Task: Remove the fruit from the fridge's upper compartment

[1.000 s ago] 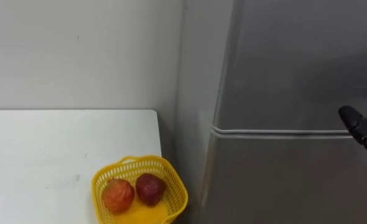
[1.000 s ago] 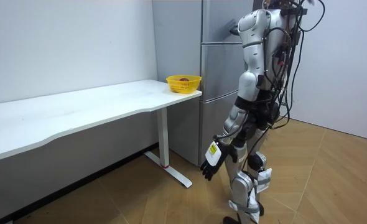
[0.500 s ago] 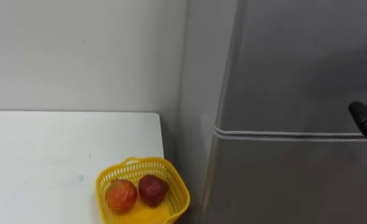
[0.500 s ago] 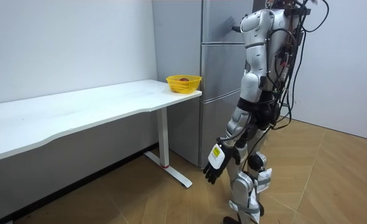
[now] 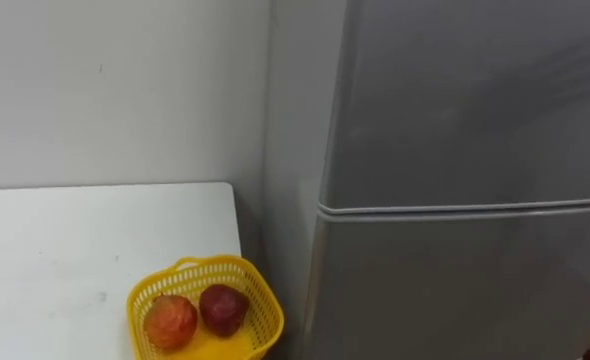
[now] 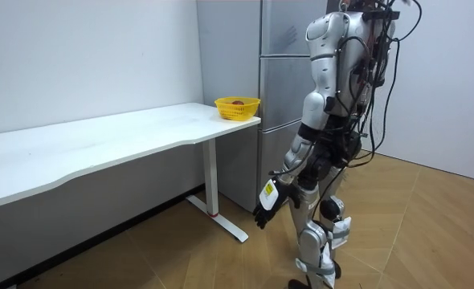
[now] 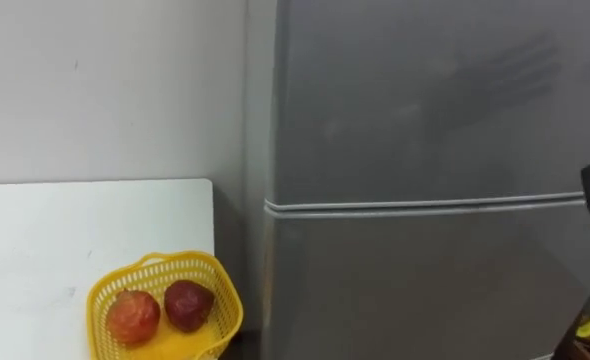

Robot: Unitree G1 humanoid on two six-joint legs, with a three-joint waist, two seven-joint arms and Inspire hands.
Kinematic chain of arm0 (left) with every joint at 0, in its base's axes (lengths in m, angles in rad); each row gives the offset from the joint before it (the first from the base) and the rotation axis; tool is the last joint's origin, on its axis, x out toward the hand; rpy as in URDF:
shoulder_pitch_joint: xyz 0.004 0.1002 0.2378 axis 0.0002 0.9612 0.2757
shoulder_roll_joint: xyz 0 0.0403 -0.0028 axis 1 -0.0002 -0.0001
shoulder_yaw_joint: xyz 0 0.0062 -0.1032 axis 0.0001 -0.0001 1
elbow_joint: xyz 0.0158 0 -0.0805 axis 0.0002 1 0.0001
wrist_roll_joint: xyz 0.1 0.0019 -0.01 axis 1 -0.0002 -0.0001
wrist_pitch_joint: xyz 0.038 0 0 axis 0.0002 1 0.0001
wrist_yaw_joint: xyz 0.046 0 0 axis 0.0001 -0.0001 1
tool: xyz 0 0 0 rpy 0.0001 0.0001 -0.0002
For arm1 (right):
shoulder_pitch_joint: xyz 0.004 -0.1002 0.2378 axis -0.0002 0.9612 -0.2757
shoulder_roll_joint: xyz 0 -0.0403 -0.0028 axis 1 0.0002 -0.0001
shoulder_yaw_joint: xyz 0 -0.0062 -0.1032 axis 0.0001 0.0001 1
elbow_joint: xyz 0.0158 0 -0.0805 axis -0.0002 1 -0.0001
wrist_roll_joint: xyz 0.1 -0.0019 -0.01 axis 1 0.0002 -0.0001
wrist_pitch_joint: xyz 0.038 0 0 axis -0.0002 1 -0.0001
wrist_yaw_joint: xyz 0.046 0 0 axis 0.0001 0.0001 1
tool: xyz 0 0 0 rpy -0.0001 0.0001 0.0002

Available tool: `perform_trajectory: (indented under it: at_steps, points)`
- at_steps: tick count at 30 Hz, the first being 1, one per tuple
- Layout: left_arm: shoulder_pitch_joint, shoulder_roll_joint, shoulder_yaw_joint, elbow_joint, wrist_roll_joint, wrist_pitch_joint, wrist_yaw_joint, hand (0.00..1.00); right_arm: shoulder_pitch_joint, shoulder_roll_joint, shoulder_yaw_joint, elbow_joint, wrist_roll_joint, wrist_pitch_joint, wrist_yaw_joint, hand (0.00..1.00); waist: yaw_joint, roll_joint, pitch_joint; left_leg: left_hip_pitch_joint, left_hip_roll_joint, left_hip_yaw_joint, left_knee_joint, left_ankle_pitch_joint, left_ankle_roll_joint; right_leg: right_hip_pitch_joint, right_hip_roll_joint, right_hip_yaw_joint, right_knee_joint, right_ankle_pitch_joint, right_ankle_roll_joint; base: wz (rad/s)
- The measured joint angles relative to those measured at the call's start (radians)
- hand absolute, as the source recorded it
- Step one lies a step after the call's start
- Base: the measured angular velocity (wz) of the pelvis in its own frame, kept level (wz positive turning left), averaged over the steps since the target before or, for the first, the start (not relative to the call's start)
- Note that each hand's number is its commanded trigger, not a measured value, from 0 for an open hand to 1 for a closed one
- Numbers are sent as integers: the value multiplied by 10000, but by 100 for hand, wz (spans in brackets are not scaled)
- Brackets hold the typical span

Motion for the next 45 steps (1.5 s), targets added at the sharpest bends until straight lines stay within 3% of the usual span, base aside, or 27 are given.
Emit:
perform_trajectory:
  at_steps: [5,11,13,16,20,26,31,40,45]
  points:
    - [3,26,7,-233,-20,128,97,0,887,153,-85,1129,7,9,-715,0,3,102,38,-86,-12,22,-44,-1,1,-28,-33,1,-11,-13,22,2]
    - [56,36,-24,-433,-15,216,143,0,1167,342,229,3796,977,31,-1205,0,81,227,-1,-70,-14,-21,-66,-1,1,-7,-21,-27,-16,-16,33,2]
    - [59,34,-21,-415,-16,257,143,0,1177,472,365,4525,1212,31,-1235,0,56,300,-40,-48,-12,-25,-64,-1,1,25,-17,-40,-24,-16,33,0]
    - [27,2,-24,-443,-15,283,157,0,1289,852,570,5559,1220,86,-1224,0,49,331,-7,-108,-12,-58,-72,0,0,-7,-27,-66,-58,-16,34,3]
    - [15,-90,-55,-501,-4,398,186,0,1520,1287,939,6720,1495,126,-1206,0,85,388,-27,-139,-14,-66,-70,0,0,-15,-23,-31,-147,-20,41,0]
    - [38,-84,-194,-631,-5,503,114,0,1544,1302,1336,8627,1754,155,-630,0,53,379,-29,-7,-21,-263,-98,-1,1,179,-26,-60,-187,-18,37,1]
    - [77,-98,-168,-762,63,499,116,0,1551,1327,1458,10080,1677,544,-337,0,70,401,-4,-61,-24,-271,-108,-1,0,167,-40,-40,-286,-18,39,0]
    - [224,-99,17,-731,22,498,76,0,1559,1317,1448,11584,1603,550,-289,0,115,455,11,-78,-21,-278,-105,-1,0,168,-21,-42,-314,-20,41,0]
    - [171,-138,34,-724,-4,447,68,0,1560,1319,1571,12700,1429,546,462,0,107,475,22,-66,-22,-242,-105,-1,0,202,-14,-99,-316,-21,42,2]
